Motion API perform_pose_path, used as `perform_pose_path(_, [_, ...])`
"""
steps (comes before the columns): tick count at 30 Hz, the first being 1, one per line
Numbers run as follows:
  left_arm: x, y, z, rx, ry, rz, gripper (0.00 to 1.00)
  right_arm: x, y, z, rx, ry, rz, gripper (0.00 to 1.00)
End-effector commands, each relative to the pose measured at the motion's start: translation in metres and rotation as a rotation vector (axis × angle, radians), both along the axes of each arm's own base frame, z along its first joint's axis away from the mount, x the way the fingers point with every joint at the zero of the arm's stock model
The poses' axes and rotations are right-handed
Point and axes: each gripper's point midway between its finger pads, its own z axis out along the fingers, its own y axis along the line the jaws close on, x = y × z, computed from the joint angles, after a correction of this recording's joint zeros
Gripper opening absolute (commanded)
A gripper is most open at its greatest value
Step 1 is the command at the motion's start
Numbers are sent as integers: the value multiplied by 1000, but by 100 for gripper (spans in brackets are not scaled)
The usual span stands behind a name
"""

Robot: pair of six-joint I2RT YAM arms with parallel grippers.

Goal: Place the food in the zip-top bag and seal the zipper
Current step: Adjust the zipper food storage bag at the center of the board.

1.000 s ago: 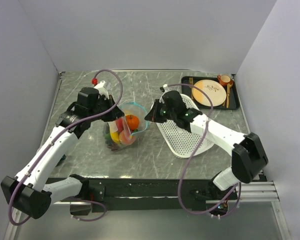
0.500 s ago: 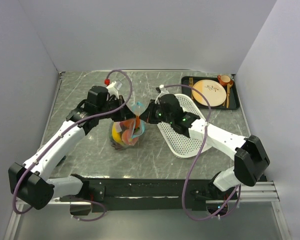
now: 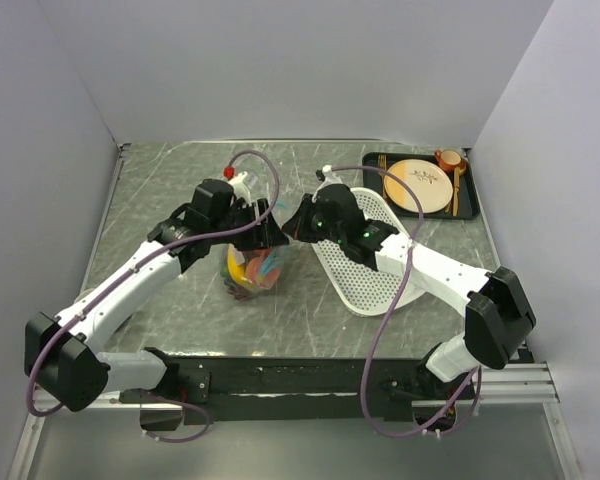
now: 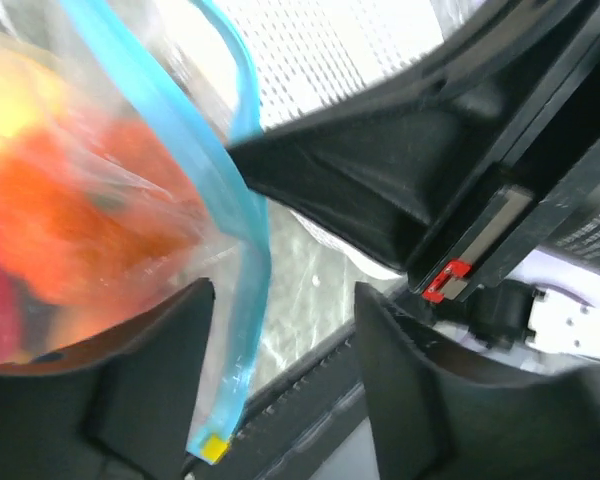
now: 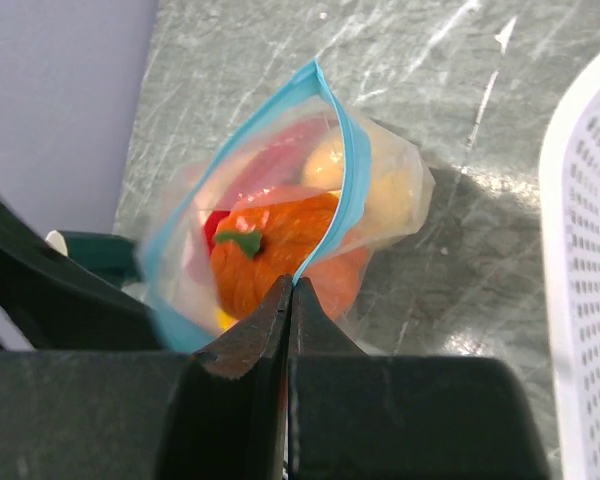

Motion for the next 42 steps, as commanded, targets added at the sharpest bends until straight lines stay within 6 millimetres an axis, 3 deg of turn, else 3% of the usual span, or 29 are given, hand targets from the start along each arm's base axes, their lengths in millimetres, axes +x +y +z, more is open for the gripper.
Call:
perform_pose_path(1, [29, 24, 53, 29, -185, 146, 71, 14, -9, 8, -9, -17, -53, 0])
perform_pose_path(5, [41, 49, 81, 41, -268, 226, 85, 12, -11, 2, -25, -9, -42, 0])
perform_pose_path(10, [61, 74, 91, 69, -310, 291, 91, 11, -10, 3, -30, -13, -25, 0])
perform_pose_path(13, [77, 77, 92, 82, -320, 287, 91, 11, -10, 4, -38, -23, -15, 0])
perform_pose_path(15, [88, 65, 87, 67, -309, 225, 90, 10, -9, 6, -42, -33, -4, 0])
perform_pose_path(16, [93, 62, 98, 56, -329, 205, 90, 10, -9, 7, -41, -34, -2, 0])
perform_pose_path(17, [103, 55, 86, 79, -309, 171, 89, 10, -9, 9, -41, -39, 3, 0])
perform_pose_path(19, [107, 41, 91, 72, -304, 84, 88, 10, -8, 13, -42, -52, 12, 0])
perform_pose_path(20, [115, 37, 74, 100, -274, 51, 87, 10, -8, 14, -40, -57, 15, 0])
perform_pose_path(21, [117, 34, 75, 108, -264, 31, 86, 10, -8, 16, -35, -67, 16, 0])
perform_pose_path(22, [123, 33, 59, 143, -233, 9, 85, 9, -9, 19, -31, -74, 16, 0])
perform_pose_path(28, [130, 31, 29, 199, -150, -25, 81, 9, -12, 29, -27, -113, 19, 1])
perform_pose_path(32, [125, 27, 18, 195, -99, -64, 78, 10, -11, 32, -32, -127, 30, 1])
perform_pose_path(39, [130, 17, 24, 169, -100, -117, 81, 8, -7, 38, -24, -142, 56, 2])
perform_pose_path(42, [132, 14, 23, 182, -78, -141, 78, 8, -7, 38, -33, -146, 56, 2])
